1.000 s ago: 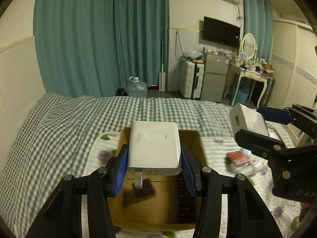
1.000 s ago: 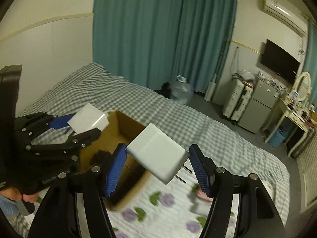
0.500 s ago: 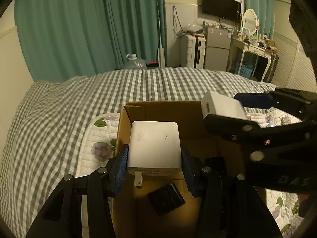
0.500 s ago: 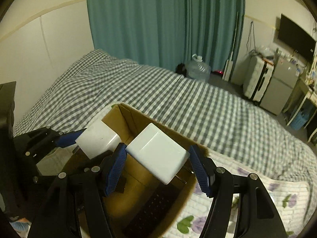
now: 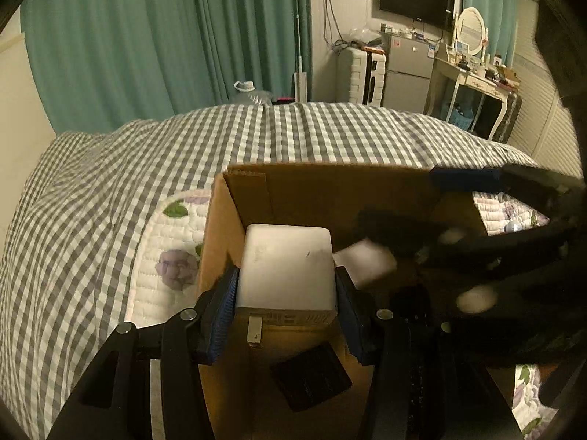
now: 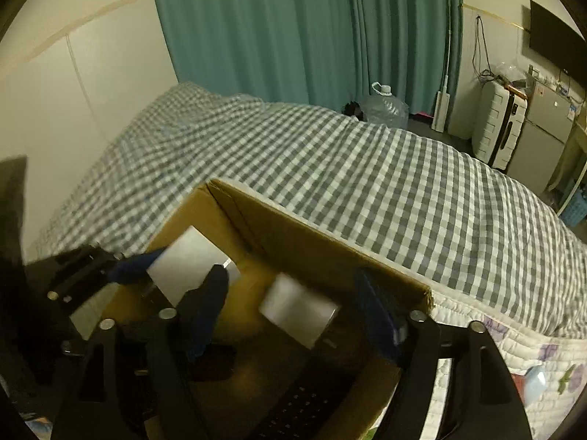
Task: Organize rigid objects
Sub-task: 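Grasp the white bottle with the right gripper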
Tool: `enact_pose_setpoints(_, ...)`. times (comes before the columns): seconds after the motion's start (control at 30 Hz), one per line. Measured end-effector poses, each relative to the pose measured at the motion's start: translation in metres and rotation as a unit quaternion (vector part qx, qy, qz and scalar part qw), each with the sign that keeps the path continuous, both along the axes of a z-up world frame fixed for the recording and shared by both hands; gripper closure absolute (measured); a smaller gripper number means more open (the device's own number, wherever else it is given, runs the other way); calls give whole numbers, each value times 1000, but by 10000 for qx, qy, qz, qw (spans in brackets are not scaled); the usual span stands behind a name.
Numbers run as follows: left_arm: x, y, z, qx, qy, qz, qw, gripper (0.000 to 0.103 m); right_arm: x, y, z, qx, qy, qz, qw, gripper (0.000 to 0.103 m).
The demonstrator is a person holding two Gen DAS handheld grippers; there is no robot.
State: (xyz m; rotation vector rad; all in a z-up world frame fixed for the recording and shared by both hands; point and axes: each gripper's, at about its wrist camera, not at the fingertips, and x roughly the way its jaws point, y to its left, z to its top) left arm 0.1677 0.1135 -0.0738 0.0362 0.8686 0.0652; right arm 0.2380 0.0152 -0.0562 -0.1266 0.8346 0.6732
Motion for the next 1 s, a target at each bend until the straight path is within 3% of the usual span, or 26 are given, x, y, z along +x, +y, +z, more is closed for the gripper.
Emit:
enact_pose_setpoints(0.13,-14,-8,14,233,-213,134,9994,38,-5,-19,18,80,-222,-174,9996,19)
enact_pose_setpoints(0.3,-30,-22,44,31,-388,210,9990,35,-19,-67,56,-6,-681,-588,9959,8)
enact_pose_setpoints(0.47,-44,-73,79,158,-699,-54,9974,33,-38,-131,91,-103,-1045,-986,9896,4)
enact_pose_setpoints(0.6,-47,-117,89,87,-788,-236,9966,33,-55,-187,108,-177,-1238,-1320,9833,2)
enact_pose_setpoints(0.73,-41,-155,81,-64,-679,-176,9975,33,-67,-232,103,-406,-1284,-1588,9781,2)
enact_pose_setpoints(0.87,-32,-183,62,-366,-537,-158,9978,33,-67,-265,75,-611,-1086,-1769,9763,2)
enact_pose_setpoints(1.0,-19,-209,39,-72,-344,-269,9990,33,-56,-284,28,-792,-737,-1781,9780,2)
